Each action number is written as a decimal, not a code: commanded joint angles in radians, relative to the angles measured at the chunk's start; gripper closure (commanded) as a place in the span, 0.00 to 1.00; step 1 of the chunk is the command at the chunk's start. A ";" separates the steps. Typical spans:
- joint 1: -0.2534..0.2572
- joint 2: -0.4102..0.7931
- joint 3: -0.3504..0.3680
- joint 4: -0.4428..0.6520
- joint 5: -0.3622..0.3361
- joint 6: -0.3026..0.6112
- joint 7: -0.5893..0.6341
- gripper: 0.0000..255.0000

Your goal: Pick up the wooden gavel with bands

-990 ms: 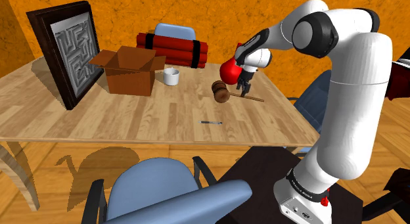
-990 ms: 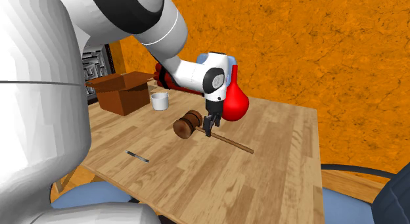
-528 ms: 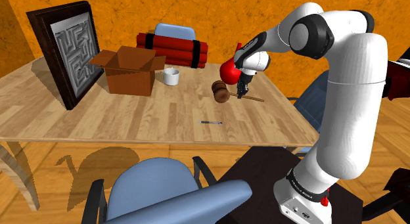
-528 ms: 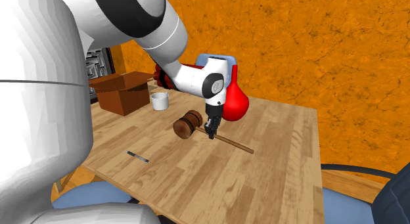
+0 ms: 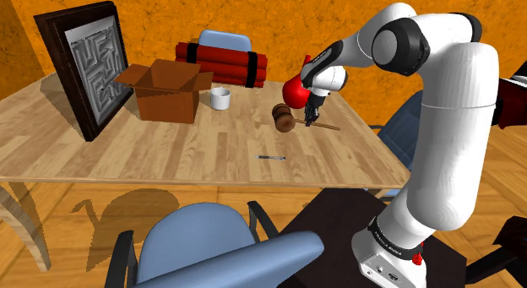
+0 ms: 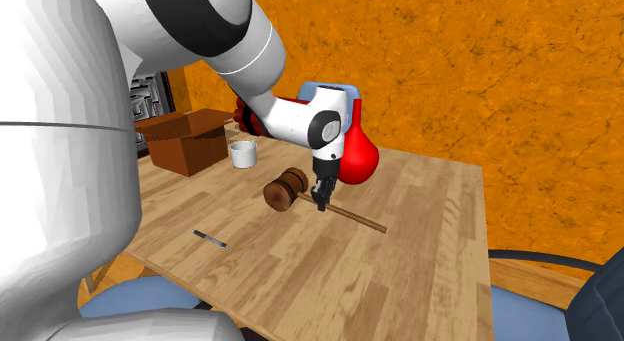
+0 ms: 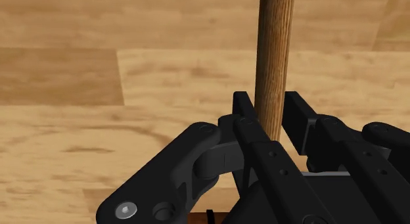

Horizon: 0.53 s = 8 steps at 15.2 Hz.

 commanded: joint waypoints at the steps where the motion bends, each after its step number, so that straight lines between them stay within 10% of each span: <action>1: 0.004 -0.013 -0.007 0.004 -0.011 -0.015 0.007 1.00; 8: 0.025 -0.075 -0.036 0.020 -0.061 -0.084 0.040 1.00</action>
